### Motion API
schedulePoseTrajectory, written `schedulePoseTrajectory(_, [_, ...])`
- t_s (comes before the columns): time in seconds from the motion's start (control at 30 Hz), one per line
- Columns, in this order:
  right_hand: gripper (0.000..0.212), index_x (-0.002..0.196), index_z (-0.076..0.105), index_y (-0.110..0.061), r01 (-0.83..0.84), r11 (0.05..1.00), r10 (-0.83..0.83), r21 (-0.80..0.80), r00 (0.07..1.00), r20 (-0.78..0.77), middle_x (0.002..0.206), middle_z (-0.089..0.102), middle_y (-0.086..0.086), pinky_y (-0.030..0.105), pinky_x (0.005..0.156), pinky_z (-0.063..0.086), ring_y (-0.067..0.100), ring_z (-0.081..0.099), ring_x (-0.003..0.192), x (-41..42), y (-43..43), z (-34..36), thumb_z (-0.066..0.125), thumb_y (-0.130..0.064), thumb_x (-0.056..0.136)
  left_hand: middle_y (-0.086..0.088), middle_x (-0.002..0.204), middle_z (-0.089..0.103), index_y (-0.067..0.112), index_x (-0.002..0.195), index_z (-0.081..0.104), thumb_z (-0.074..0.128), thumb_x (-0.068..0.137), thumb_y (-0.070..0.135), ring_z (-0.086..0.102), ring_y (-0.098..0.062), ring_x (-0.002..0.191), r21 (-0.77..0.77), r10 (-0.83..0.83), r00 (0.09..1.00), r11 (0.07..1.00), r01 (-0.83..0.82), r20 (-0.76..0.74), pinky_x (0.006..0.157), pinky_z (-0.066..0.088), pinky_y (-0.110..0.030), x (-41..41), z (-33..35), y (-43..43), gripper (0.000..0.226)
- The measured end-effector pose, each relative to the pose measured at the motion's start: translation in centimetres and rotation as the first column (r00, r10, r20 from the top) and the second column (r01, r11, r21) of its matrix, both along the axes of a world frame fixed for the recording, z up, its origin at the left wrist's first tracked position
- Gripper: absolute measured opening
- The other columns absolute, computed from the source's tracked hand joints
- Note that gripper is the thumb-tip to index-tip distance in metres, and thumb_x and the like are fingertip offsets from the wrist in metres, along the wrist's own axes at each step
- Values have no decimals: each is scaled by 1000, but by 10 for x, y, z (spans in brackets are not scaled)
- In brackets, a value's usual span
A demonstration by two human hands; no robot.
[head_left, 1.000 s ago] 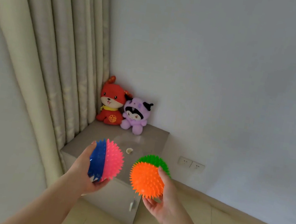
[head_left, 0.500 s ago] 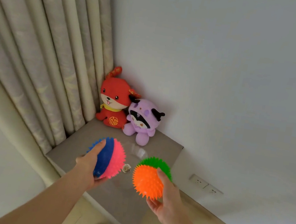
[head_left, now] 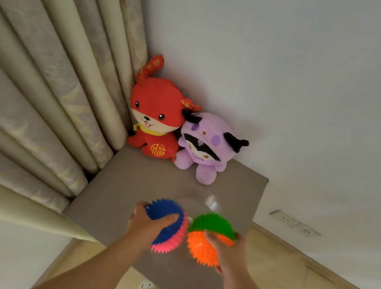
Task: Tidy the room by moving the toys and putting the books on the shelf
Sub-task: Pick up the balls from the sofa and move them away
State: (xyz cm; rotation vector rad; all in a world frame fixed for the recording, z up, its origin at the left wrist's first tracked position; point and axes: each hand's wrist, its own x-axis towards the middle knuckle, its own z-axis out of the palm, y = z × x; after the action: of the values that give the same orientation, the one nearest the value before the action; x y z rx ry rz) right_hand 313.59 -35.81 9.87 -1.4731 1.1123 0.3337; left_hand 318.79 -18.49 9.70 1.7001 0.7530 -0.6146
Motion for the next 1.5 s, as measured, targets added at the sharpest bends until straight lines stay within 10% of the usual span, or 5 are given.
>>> schedulePoseTrajectory(0.23, [88,136,40,-19,-208,971,195,-118,974,-116,123,58,13,42,92,50,30,58,108,8,5,-12,84,-27,60,-10,134,40,16,136,32,86,61,31,48,-26,116,103,-322,947,941,321,-4,96,47,-39,-3,-21,13,94])
schedulePoseTrajectory(0.4, [95,143,31,-26,-307,947,296,-95,948,-115,136,46,9,42,101,43,29,48,122,15,-3,-18,83,-30,64,-4,138,29,30,139,28,68,28,70,40,-27,125,135,-433,898,888,440,-78,106,39,-42,-3,-18,9,124])
schedulePoseTrajectory(0.97, [80,142,15,-47,-306,911,336,277,940,-67,143,36,-5,48,90,44,25,47,116,10,41,-5,67,-39,82,-3,138,34,31,136,34,82,63,46,42,-29,123,103,-121,986,986,133,-115,89,45,-35,-13,-13,61,89])
schedulePoseTrajectory(1.13, [89,148,12,-36,-341,923,347,176,938,-2,150,28,0,43,102,34,26,37,132,16,49,-1,70,-33,81,-4,144,34,28,143,26,75,22,71,40,-27,128,55,-177,981,982,182,-80,104,42,-45,-20,-9,73,138])
schedulePoseTrajectory(1.5, [61,136,43,-11,-446,877,469,-177,874,124,131,49,11,34,98,39,27,50,119,27,53,43,68,-25,81,-7,146,33,16,141,36,64,86,33,42,-22,126,257,-54,992,966,22,118,91,37,-24,-49,55,77,64])
